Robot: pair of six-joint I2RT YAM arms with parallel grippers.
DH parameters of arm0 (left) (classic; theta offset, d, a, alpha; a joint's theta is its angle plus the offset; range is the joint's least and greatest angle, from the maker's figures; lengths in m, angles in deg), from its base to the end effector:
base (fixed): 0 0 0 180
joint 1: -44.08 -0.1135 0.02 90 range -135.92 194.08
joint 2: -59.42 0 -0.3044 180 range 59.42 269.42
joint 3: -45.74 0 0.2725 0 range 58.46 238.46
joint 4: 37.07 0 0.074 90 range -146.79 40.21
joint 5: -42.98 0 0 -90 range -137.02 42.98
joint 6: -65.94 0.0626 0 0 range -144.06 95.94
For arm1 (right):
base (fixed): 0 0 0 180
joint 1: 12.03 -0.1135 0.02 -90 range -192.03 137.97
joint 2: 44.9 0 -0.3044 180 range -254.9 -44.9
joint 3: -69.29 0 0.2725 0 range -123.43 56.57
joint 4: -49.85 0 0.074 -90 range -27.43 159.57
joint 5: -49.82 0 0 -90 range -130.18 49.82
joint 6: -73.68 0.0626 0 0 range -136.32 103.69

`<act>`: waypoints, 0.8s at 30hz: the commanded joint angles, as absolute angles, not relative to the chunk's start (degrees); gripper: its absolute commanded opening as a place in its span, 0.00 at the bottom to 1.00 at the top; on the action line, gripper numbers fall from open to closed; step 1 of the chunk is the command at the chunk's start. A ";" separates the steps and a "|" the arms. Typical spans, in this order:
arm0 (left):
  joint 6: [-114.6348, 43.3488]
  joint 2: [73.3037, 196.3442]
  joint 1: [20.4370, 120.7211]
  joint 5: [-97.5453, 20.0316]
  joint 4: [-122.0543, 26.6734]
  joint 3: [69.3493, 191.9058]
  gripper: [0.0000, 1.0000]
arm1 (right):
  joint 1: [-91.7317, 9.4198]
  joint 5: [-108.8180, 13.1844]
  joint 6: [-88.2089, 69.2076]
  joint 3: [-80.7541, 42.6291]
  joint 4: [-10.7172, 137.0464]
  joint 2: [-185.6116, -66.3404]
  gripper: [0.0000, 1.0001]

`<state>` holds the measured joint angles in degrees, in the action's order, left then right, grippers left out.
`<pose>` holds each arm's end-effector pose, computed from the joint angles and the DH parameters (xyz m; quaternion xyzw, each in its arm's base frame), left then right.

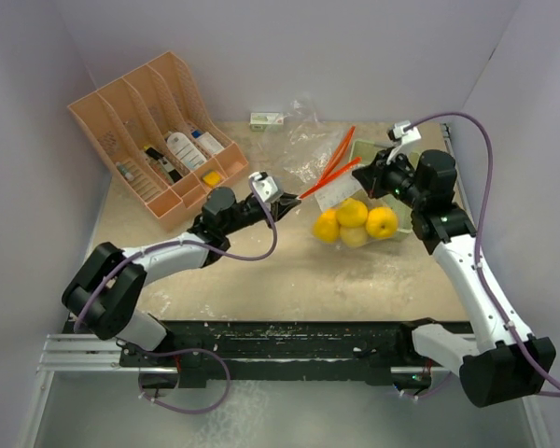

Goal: Open the zip-top bag and remove the fake food
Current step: Unzip the zipper food storage bag at the center of the board.

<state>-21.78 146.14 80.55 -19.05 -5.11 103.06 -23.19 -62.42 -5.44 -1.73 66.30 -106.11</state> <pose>0.2794 -0.2430 0.2894 0.3873 0.5747 -0.3658 0.6212 0.2632 0.0761 0.4114 -0.1300 0.7325 0.2661 0.6129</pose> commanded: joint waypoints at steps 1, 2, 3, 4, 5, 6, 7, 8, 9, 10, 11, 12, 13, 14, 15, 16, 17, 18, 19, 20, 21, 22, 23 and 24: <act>-28.97 141.07 79.70 -31.50 -1.23 96.10 0.00 | -21.40 -57.42 -7.83 -7.81 64.40 -106.44 0.00; -30.08 139.79 79.76 -34.10 -0.93 94.17 0.00 | -21.23 -57.40 -7.73 -8.19 64.41 -106.74 0.00; -31.33 138.93 79.74 -36.45 -0.73 92.29 0.00 | -21.03 -57.47 -7.63 -8.47 64.30 -106.91 0.00; -32.16 138.37 79.72 -38.37 -0.67 90.76 0.00 | -20.88 -57.57 -7.51 -8.61 64.13 -107.06 0.00; -32.52 137.81 79.76 -39.31 -0.77 89.36 0.00 | -20.72 -57.72 -7.37 -8.81 63.87 -107.18 0.00; -32.90 137.38 79.72 -39.72 -1.02 88.23 0.00 | -20.65 -57.98 -7.17 -9.10 63.73 -107.40 0.00; -33.34 137.00 79.76 -39.88 -1.09 87.29 0.00 | -20.62 -58.28 -6.90 -9.30 63.48 -107.62 0.00; -33.72 136.55 79.72 -39.82 -1.15 86.43 0.00 | -20.62 -58.87 -6.58 -9.42 63.14 -107.71 0.00; -34.15 135.89 79.74 -40.23 -1.18 85.50 0.00 | -20.60 -59.72 -6.16 -9.55 62.77 -107.80 0.00; -34.88 135.13 79.74 -41.20 -1.31 85.02 0.00 | -20.57 -61.17 -5.87 -9.65 62.26 -107.82 0.00; -36.03 134.16 79.74 -42.92 -1.59 84.54 0.00 | -20.56 -62.44 -5.59 -9.74 61.98 -107.82 0.00; -37.63 133.12 79.75 -45.48 -2.32 84.22 0.00 | -20.60 -61.54 -5.42 -10.15 62.80 -107.99 0.00; -39.90 132.09 79.76 -48.46 -3.52 84.04 0.00 | -20.87 -62.39 -5.85 -10.88 63.70 -108.37 0.00; -42.03 131.28 79.73 -51.77 -4.32 83.80 0.00 | -20.99 -63.90 -5.60 -11.55 64.47 -108.92 0.00; -44.06 130.57 79.75 -54.47 -4.59 83.38 0.00 | -21.67 -64.70 -5.45 -12.01 64.73 -109.35 0.00; -45.29 129.79 79.76 -56.34 -4.80 83.07 0.00 | -22.91 -64.28 -5.34 -12.39 64.88 -109.74 0.00; -46.27 128.86 79.76 -57.80 -5.88 83.16 0.00 | -24.75 -63.13 -5.51 -12.83 65.04 -110.04 0.00; -47.24 127.53 79.75 -58.85 -7.61 83.34 0.00 | -26.88 -61.60 -6.08 -13.48 65.34 -110.50 0.00; -47.94 126.16 79.70 -59.68 -9.31 83.72 0.00 | -29.15 -60.32 -6.39 -14.31 65.67 -111.06 0.00; -48.69 124.64 79.75 -60.35 -11.34 84.17 0.00 | -30.86 -59.90 -6.47 -15.08 65.64 -111.82 0.00; -49.46 122.95 79.75 -60.92 -13.46 84.56 0.00 | -32.26 -60.18 -6.30 -15.71 65.11 -112.65 0.00; -50.24 121.40 79.74 -61.72 -15.37 84.90 0.00 | -33.27 -60.47 -5.82 -16.14 63.96 -113.66 0.00; -51.20 119.22 79.72 -62.48 -17.36 85.22 0.00 | -34.05 -60.71 -5.43 -16.58 62.85 -114.76 0.00; -51.70 117.64 79.76 -63.49 -19.03 85.40 0.00 | -34.49 -60.94 -5.20 -17.19 62.09 -116.43 0.00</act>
<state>-46.39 123.78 80.24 -56.14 -11.07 84.35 -32.17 -62.50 -5.59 -12.90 68.81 -113.69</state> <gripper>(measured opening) 0.133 0.004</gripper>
